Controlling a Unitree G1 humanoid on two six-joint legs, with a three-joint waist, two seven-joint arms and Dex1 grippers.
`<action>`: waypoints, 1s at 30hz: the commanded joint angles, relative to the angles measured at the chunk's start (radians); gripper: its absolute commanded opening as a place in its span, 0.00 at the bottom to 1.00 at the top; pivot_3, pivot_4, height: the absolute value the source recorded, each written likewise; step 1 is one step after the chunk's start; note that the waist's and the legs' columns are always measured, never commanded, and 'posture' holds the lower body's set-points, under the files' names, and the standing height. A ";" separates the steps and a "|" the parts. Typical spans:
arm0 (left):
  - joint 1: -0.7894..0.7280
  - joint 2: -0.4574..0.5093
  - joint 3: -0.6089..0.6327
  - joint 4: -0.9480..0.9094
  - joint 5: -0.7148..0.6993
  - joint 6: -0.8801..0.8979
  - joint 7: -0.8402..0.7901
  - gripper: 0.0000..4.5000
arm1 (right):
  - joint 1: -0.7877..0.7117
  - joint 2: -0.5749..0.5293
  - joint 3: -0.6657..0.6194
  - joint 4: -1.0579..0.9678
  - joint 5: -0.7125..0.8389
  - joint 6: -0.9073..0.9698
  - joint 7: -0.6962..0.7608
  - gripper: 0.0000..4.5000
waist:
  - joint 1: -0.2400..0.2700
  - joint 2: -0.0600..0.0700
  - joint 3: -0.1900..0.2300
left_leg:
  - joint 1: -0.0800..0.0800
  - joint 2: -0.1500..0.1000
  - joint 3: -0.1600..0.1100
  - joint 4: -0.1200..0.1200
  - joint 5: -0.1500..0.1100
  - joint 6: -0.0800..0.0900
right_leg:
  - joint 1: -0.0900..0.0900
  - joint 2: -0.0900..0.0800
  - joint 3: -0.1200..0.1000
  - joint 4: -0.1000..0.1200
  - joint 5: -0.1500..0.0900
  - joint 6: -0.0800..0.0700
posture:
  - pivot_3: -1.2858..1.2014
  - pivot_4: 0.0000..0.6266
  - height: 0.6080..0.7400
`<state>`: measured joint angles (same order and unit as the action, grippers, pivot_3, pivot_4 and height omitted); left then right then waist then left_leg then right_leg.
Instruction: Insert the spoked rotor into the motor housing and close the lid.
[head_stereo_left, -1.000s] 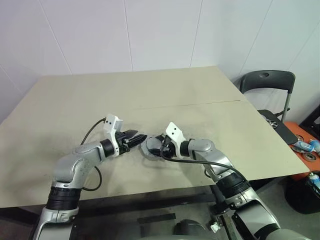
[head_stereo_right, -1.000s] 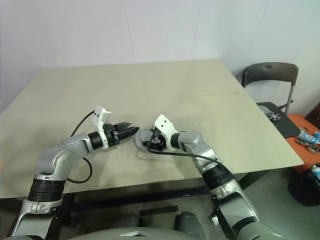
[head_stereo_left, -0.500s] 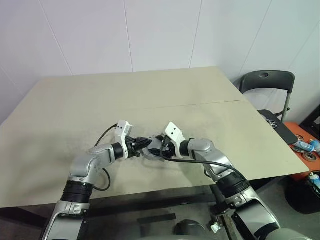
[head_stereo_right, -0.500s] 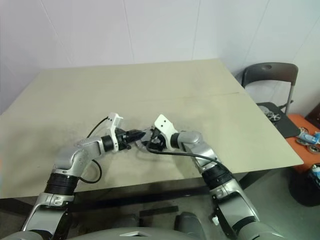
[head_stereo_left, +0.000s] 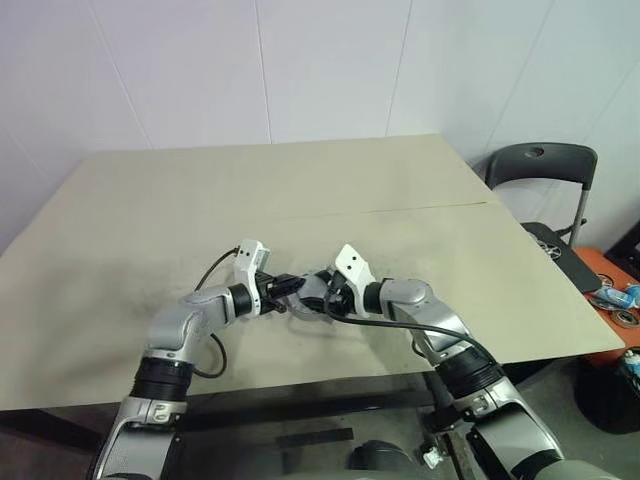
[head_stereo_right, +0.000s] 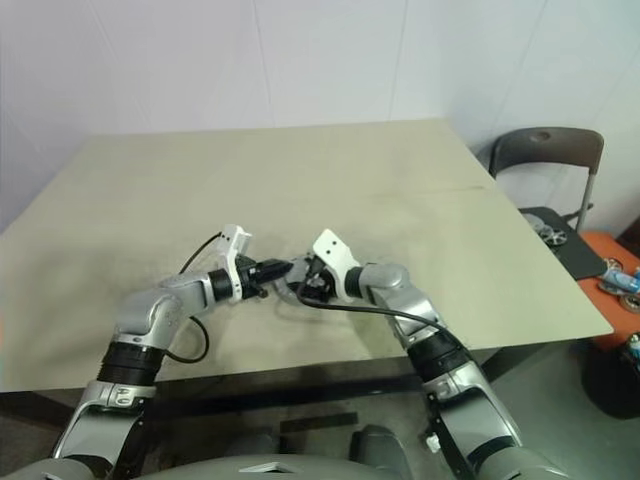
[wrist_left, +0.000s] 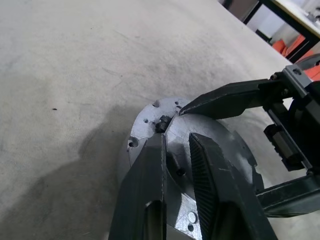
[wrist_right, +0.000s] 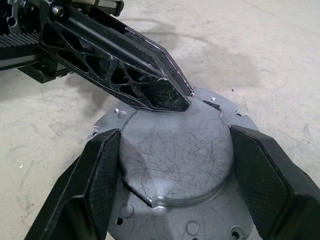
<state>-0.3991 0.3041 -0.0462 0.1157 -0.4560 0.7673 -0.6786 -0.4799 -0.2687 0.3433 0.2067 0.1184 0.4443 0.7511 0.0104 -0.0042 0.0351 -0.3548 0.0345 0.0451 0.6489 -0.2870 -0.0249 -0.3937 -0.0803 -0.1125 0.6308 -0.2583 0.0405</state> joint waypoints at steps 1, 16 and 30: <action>0.005 -0.001 -0.112 0.011 0.043 -0.004 -0.059 0.05 | 0.044 -0.034 0.044 0.095 -0.078 0.073 -0.030 0.67 | 0.001 0.001 -0.002 | 0.000 0.000 0.000 0.000 0.000 0.000 | 0.000 0.000 0.000 0.000 0.000 0.000 | 0.52 0.00 1.00; 0.019 -0.005 -0.100 -0.009 0.054 0.014 -0.053 0.01 | 0.049 -0.042 0.045 0.086 -0.071 0.079 -0.017 0.67 | 0.003 0.004 -0.005 | 0.001 0.000 0.000 0.000 -0.001 0.002 | 0.002 -0.001 0.000 -0.002 -0.001 0.001 | 0.52 0.00 1.00; 0.010 0.017 -0.116 -0.014 0.061 0.022 -0.070 0.00 | 0.053 -0.010 -0.013 0.012 0.032 0.174 0.017 0.99 | 0.003 0.003 -0.005 | -0.001 0.000 0.000 -0.001 -0.002 0.004 | 0.000 -0.001 0.000 -0.003 -0.001 0.002 | 0.52 0.00 1.00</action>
<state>-0.4062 0.3336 -0.0821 0.0967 -0.3954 0.7409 -0.7035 -0.4704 -0.2717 0.3127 0.1797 0.1373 0.5013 0.7526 0.0133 -0.0009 0.0303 -0.3558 0.0339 0.0450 0.6478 -0.2900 -0.0204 -0.3933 -0.0816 -0.1127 0.6280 -0.2599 0.0433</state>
